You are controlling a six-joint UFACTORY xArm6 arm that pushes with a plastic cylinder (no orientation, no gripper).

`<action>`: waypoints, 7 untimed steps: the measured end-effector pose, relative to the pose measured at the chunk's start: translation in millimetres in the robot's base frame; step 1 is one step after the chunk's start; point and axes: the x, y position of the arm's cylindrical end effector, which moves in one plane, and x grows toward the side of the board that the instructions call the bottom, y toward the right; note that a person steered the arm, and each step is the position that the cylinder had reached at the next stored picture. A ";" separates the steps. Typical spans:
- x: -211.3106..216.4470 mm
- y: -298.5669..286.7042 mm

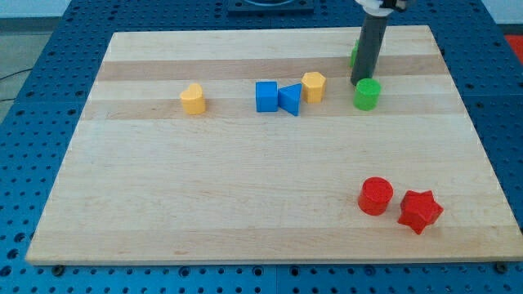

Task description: Move the yellow hexagon into the blue blocks

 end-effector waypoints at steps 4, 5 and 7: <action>-20.5 -12.1; -21.0 -12.1; 17.8 -59.6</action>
